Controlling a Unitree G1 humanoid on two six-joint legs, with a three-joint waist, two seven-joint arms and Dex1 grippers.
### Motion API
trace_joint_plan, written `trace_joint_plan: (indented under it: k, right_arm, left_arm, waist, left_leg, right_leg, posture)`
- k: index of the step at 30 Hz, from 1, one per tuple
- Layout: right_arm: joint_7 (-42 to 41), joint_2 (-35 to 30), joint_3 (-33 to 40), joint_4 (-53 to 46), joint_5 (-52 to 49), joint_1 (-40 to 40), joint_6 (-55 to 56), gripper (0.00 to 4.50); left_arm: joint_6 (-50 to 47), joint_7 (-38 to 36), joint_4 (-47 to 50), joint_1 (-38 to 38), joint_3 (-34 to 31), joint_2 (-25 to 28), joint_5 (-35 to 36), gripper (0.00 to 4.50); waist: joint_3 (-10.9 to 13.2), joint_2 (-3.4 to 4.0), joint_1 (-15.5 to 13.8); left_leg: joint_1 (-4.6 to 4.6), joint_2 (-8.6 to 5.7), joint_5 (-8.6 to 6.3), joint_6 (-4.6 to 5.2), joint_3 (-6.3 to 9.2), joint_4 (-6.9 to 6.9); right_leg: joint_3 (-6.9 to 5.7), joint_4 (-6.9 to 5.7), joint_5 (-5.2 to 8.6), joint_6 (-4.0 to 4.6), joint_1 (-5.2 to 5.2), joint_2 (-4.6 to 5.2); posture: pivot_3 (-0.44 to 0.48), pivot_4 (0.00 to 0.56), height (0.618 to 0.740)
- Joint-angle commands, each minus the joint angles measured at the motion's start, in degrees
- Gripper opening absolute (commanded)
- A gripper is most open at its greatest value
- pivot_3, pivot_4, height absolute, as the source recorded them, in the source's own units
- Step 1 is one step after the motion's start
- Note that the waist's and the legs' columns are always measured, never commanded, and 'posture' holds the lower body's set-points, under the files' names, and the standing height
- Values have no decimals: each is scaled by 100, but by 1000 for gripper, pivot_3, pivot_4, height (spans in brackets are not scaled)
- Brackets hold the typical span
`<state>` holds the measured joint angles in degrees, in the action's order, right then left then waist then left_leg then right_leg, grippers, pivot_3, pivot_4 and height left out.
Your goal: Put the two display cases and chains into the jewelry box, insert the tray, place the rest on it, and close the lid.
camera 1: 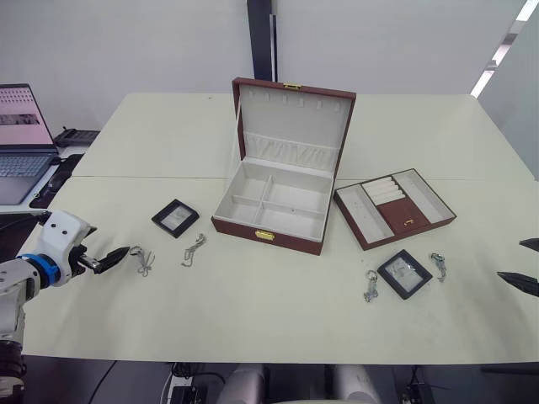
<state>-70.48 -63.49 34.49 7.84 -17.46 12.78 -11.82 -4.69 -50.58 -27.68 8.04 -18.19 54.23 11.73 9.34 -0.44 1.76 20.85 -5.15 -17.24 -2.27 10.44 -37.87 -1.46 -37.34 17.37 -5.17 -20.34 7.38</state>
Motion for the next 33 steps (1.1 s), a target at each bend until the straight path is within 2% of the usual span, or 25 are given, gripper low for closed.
trace_joint_plan:
  k: [1,5,11,20,24,28,33]
  right_arm:
    - [19,55,98,24,-35,-45,168,4485]
    - [44,165,175,58,-31,13,414,4485]
    - [109,253,260,20,-26,125,540,4485]
    - [379,439,344,-136,-52,251,554,4485]
    - [369,417,370,-186,-83,277,409,4485]
    - [202,345,499,-334,-211,364,126,4485]
    - [142,286,508,-356,-216,394,57,4485]
  left_arm:
    - [118,21,-131,134,-73,88,-22,4500]
    - [258,226,-521,284,-52,106,-164,4500]
    - [370,-214,-723,330,-148,80,86,4500]
    - [396,-456,-726,-85,-488,139,452,4500]
    - [313,-852,-924,-324,-702,317,638,4500]
    - [538,-1241,-1132,-703,-692,533,548,4500]
    - [503,-1408,-1166,-779,-692,579,621,4500]
  waist:
    - [0,0,0]
    - [0,-1,-2]
    - [1,-2,0]
    - [1,-2,10]
    - [0,-2,14]
    - [1,-1,6]
    - [1,0,4]
  left_leg:
    - [0,0,0,0,-1,0]
    - [0,0,0,1,-10,0]
    - [2,2,-1,2,-70,1]
    - [3,76,-7,10,-115,1]
    - [3,76,-16,26,-119,1]
    - [3,76,-19,31,-120,2]
    - [3,77,-24,40,-120,2]
  right_leg:
    - [1,0,0,0,-1,0]
    - [13,-9,0,0,-9,-4]
    - [78,-52,1,-1,-61,-5]
    - [103,-62,0,-1,-86,-32]
    - [105,-63,0,-1,-89,-33]
    - [105,-63,0,0,-91,-33]
    - [103,-64,0,0,-90,-33]
  posture:
    - [0,150,740]
    - [0,150,740]
    - [0,150,740]
    - [0,150,740]
    - [0,150,740]
    - [0,150,740]
    - [0,150,740]
